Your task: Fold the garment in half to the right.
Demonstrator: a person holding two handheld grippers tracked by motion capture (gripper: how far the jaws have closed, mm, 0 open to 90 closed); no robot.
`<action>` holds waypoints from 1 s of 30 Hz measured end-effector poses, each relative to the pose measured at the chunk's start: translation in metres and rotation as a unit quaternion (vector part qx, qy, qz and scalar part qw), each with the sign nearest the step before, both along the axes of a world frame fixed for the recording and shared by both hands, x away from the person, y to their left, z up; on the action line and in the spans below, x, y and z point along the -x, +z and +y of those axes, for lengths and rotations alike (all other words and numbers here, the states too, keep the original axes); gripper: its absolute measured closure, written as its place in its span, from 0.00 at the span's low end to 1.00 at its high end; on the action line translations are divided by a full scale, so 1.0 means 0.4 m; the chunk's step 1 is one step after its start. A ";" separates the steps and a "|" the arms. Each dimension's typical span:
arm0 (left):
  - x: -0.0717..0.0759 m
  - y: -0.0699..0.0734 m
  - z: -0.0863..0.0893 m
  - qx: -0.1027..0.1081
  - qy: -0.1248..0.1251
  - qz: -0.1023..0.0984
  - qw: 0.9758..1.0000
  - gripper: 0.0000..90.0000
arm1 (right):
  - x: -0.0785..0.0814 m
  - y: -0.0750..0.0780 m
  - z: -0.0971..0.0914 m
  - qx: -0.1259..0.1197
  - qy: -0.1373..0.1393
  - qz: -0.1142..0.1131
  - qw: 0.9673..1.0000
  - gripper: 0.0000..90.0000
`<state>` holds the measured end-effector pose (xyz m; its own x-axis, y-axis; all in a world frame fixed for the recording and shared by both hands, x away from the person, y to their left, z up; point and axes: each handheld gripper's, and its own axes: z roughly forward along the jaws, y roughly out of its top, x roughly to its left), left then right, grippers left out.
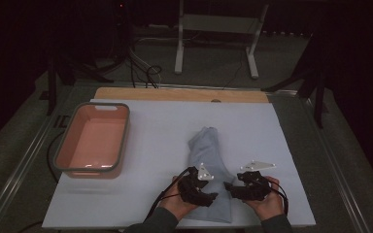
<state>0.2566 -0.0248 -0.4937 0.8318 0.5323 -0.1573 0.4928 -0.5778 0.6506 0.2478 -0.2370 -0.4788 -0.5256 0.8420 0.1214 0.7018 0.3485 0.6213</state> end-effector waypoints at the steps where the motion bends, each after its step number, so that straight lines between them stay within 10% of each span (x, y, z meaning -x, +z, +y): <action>1: 0.000 0.000 0.000 0.000 0.000 0.000 1.000 0.45 | 0.000 0.000 0.000 0.000 0.000 0.000 1.000 0.40; 9: -0.003 0.008 0.012 0.012 -0.004 0.002 1.000 0.45 | 0.015 0.000 0.001 -0.010 0.004 0.003 1.000 0.38; 30: -0.090 0.066 0.139 0.040 0.090 -0.012 0.995 0.41 | 0.028 -0.035 0.037 0.008 0.017 0.035 0.999 0.20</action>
